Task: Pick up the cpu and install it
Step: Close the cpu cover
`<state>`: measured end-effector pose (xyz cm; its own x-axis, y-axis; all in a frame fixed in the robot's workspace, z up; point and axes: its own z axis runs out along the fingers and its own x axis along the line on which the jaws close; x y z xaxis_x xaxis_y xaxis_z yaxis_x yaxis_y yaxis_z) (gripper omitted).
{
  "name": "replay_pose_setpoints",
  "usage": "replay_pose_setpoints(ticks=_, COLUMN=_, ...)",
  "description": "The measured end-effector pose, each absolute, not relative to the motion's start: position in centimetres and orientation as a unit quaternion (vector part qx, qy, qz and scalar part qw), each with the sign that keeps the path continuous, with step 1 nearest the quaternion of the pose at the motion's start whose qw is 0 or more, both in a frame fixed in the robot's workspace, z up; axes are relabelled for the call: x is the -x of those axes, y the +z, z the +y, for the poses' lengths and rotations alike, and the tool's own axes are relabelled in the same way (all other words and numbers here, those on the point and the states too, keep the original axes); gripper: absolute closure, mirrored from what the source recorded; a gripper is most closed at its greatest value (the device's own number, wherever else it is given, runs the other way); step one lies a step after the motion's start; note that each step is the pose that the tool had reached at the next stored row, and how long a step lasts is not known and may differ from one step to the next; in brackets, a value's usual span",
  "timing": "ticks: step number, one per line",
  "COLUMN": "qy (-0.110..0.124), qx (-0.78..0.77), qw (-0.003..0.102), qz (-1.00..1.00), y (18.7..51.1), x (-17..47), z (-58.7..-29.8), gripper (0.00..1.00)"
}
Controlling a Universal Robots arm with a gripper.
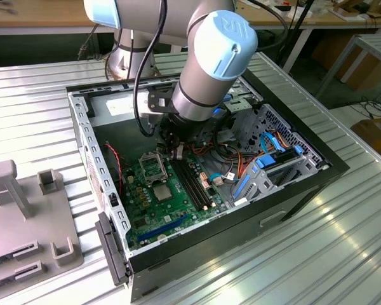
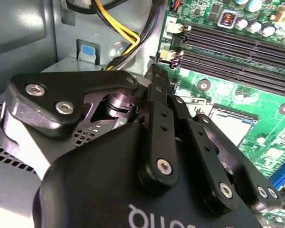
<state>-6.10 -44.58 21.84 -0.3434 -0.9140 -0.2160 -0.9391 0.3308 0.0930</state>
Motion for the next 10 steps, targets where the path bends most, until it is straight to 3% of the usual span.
replay_pose_setpoints(ticks=10, qy=0.112, qx=0.567, qw=0.07, qz=0.813, y=21.01, x=6.24, z=-44.52, gripper=0.89)
